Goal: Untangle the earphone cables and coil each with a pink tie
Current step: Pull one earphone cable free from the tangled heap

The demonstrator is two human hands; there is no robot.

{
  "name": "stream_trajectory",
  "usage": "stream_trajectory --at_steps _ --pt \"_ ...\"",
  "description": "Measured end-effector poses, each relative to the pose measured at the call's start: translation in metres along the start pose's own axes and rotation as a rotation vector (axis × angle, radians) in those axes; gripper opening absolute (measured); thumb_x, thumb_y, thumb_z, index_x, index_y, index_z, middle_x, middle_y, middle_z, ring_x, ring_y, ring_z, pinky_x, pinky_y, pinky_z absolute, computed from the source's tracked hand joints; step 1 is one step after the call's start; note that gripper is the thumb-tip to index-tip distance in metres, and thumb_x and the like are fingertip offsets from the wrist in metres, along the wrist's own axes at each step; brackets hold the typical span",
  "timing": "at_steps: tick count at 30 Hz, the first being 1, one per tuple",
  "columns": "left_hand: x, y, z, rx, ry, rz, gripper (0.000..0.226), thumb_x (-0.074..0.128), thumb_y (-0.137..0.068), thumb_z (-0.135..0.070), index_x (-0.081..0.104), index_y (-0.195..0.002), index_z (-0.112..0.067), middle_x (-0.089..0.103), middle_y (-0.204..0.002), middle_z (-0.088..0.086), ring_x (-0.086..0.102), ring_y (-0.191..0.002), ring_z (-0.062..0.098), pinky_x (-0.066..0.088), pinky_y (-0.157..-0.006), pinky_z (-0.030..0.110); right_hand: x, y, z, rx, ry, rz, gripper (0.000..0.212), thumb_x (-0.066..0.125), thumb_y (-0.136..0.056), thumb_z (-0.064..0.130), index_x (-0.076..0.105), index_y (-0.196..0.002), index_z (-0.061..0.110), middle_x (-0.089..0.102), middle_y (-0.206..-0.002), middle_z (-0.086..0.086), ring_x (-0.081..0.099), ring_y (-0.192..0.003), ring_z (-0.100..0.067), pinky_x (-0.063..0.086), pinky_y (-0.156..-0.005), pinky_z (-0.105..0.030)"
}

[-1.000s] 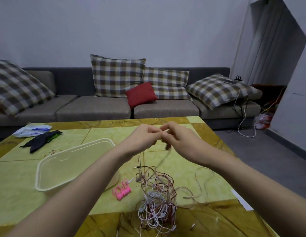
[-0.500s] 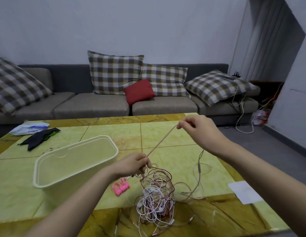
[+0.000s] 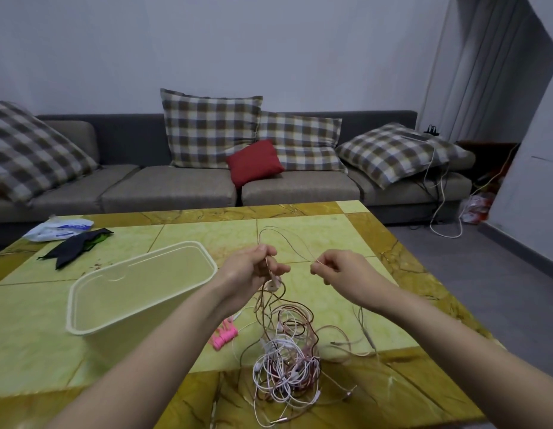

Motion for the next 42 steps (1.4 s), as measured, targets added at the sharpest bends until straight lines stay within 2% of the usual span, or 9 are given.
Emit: stream_trajectory --at_steps 5,10,16,19,23,27,30,36,42 --pt "0.008 -0.003 0.0 -0.007 0.105 0.026 0.031 0.022 -0.103 -0.013 0.044 -0.082 -0.008 0.037 -0.047 -0.003 0.065 -0.068 0.018 0.035 -0.067 0.032 0.02 0.004 0.013 -0.092 -0.08 0.064 0.013 0.06 -0.09 0.033 0.064 -0.088 0.021 0.046 -0.062 0.011 0.04 -0.056 -0.001 0.03 -0.05 -0.015" --pt "0.012 0.0 -0.003 -0.044 0.124 0.056 0.033 0.021 -0.104 -0.015 0.044 -0.082 -0.009 0.03 -0.04 -0.005 0.062 -0.072 0.019 0.043 -0.061 0.027 0.028 0.004 0.02 -0.111 -0.156 0.097 0.021 0.055 -0.094 0.027 0.067 -0.082 0.015 0.054 -0.065 0.008 0.045 -0.053 0.0 0.033 -0.05 -0.014" --pt "-0.004 0.004 -0.011 0.071 -0.402 -0.135 0.034 0.022 -0.102 -0.01 0.052 -0.085 -0.008 0.037 -0.038 -0.006 0.065 -0.073 0.014 0.029 -0.045 0.021 0.023 0.003 0.016 -0.086 -0.158 0.036 0.029 0.046 -0.098 0.028 0.066 -0.08 0.019 0.057 -0.062 0.009 0.046 -0.051 0.003 0.034 -0.052 -0.011" --pt "-0.007 0.005 -0.017 0.151 -0.471 -0.174 0.035 0.025 -0.102 -0.014 0.055 -0.084 -0.01 0.041 -0.041 -0.006 0.061 -0.064 0.012 0.033 -0.046 0.021 0.023 0.002 0.011 -0.055 -0.146 0.009 0.03 0.045 -0.098 0.03 0.067 -0.08 0.019 0.057 -0.06 0.009 0.046 -0.049 0.002 0.033 -0.049 -0.012" --pt "0.004 0.009 -0.021 0.12 -0.376 -0.06 0.034 0.027 -0.102 -0.014 0.056 -0.087 -0.009 0.037 -0.04 -0.007 0.043 -0.036 0.008 0.028 -0.049 0.027 0.024 -0.001 0.004 0.006 -0.092 -0.014 0.027 0.047 -0.097 0.033 0.067 -0.085 0.02 0.058 -0.06 0.009 0.05 -0.053 -0.003 0.038 -0.055 -0.024" --pt "0.007 0.012 -0.023 0.025 -0.377 0.087 0.029 0.03 -0.103 -0.013 0.058 -0.106 -0.007 0.046 -0.053 -0.001 0.042 -0.038 0.009 0.034 -0.041 0.022 0.021 -0.002 -0.01 0.06 0.099 0.027 0.03 0.056 -0.091 0.041 0.056 -0.111 0.02 0.057 -0.073 0.011 0.055 -0.074 -0.01 0.042 -0.067 -0.028" --pt "0.003 0.014 -0.018 -0.077 -0.361 0.197 0.025 0.036 -0.102 -0.012 0.054 -0.114 -0.002 0.046 -0.061 0.0 0.044 -0.046 0.009 0.05 -0.052 0.022 0.01 0.001 -0.022 0.079 0.161 0.056 0.037 0.056 -0.089 0.047 0.055 -0.114 0.02 0.056 -0.089 0.005 0.054 -0.084 -0.013 0.041 -0.071 -0.028" --pt "-0.005 0.02 -0.006 -0.236 -0.344 0.391 0.033 0.034 -0.101 -0.027 0.059 -0.1 -0.004 0.025 -0.055 -0.006 0.024 -0.048 0.008 0.033 -0.046 0.018 -0.005 0.007 -0.034 0.033 0.119 0.121 0.03 0.047 -0.095 0.041 0.063 -0.104 0.018 0.066 -0.104 -0.003 0.059 -0.094 -0.019 0.048 -0.085 -0.04" --pt "-0.009 0.021 -0.001 -0.275 -0.413 0.45 0.038 0.036 -0.101 -0.028 0.052 -0.07 -0.013 0.026 -0.049 -0.007 0.022 -0.046 0.008 0.026 -0.047 0.018 -0.006 0.018 -0.025 -0.086 0.104 0.191 0.029 0.042 -0.098 0.036 0.065 -0.09 0.019 0.056 -0.091 0.007 0.055 -0.088 -0.011 0.043 -0.083 -0.031"
Point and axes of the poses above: each hand's wrist, its own y-axis away from the middle knuckle, its own x-axis out of the palm, z = x × y, the point moved 5 cm from there along -y, towards the middle knuckle
